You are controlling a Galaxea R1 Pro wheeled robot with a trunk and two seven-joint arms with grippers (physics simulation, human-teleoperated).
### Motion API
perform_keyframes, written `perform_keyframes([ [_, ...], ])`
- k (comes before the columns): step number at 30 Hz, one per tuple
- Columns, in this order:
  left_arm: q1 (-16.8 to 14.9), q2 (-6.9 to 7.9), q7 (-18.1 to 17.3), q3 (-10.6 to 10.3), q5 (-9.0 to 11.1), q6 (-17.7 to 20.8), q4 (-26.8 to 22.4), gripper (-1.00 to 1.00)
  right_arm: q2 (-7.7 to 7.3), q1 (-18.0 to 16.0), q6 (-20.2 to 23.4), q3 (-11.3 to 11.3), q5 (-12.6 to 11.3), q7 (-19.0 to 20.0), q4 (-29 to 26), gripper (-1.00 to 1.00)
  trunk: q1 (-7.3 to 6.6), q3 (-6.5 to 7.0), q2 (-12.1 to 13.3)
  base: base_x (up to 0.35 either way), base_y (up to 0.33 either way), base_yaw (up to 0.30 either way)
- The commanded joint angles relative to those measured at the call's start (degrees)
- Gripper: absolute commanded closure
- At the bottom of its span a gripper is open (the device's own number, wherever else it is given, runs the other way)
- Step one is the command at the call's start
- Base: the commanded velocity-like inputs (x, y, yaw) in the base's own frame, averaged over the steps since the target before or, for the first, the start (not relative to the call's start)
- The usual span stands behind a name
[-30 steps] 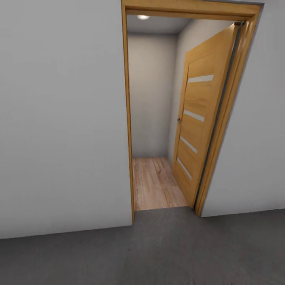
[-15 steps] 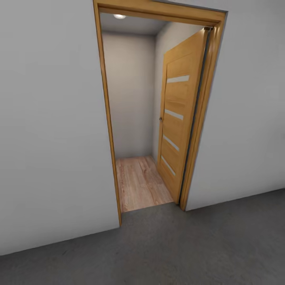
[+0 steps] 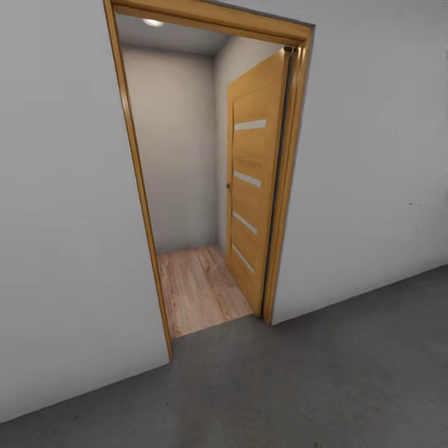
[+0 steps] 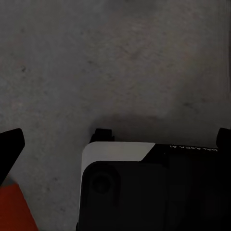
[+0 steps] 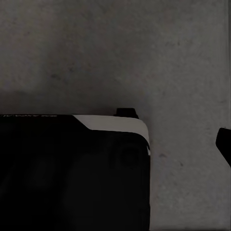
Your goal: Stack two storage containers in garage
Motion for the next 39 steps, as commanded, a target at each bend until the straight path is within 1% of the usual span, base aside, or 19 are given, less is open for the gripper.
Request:
perform_keyframes([
  [1, -0.04, -0.01, 0.15, 0.05, 0.35, 0.2, -0.03, -1.0, 0.05, -0.08, -0.29, 0.48, -0.55, -0.1, 0.17, -1.0, 0.02, -0.11, -0.1, 0.0, 0.0, -0.076],
  [8, -0.04, -0.01, 0.15, 0.02, 0.02, 0.2, -0.08, -1.0, 0.05, -0.07, -0.34, 0.42, -0.54, -0.33, 0.17, -1.0, 0.02, -0.11, -0.1, 0.112, -0.077, -0.022],
  [27, -0.04, 0.0, 0.15, -0.13, -0.06, 0.2, -0.12, -1.0, 0.05, -0.05, -0.63, 0.48, -0.04, 0.09, 0.17, -1.0, 0.02, -0.11, -0.1, 0.24, -0.17, -0.001],
  [39, -0.04, 0.23, 0.15, -0.13, -0.06, 0.2, -0.12, -1.0, 0.07, -0.06, -0.64, 0.48, -0.04, 0.09, 0.17, -1.0, 0.02, -0.11, -0.1, 0.316, -0.014, 0.0],
])
